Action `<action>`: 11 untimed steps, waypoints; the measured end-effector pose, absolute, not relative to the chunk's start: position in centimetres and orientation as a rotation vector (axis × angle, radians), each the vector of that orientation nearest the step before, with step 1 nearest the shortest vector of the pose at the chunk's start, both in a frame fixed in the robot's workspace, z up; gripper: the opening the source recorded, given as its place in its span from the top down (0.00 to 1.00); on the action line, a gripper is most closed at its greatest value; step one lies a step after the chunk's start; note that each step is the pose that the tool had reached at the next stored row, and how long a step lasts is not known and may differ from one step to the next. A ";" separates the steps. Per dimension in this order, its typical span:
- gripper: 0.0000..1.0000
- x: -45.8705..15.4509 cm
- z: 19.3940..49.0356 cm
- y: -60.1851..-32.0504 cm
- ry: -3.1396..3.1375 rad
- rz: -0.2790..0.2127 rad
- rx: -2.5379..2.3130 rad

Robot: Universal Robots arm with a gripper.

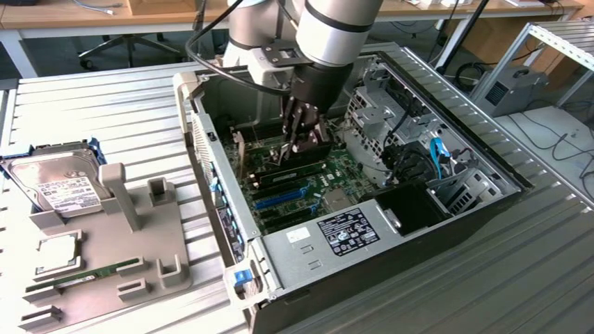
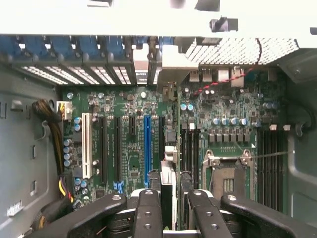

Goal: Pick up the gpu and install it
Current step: 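Insert the gpu into the slot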

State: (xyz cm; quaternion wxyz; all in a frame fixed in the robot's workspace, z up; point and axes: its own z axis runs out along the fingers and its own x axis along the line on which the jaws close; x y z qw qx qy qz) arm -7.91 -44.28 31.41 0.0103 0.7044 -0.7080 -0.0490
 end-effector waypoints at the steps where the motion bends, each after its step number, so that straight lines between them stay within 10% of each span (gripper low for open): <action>1: 0.74 -8.1 31.4 -44.3 -2.210 -0.153 2.199; 11: 0.74 -8.3 31.2 -44.5 -2.210 -0.153 2.199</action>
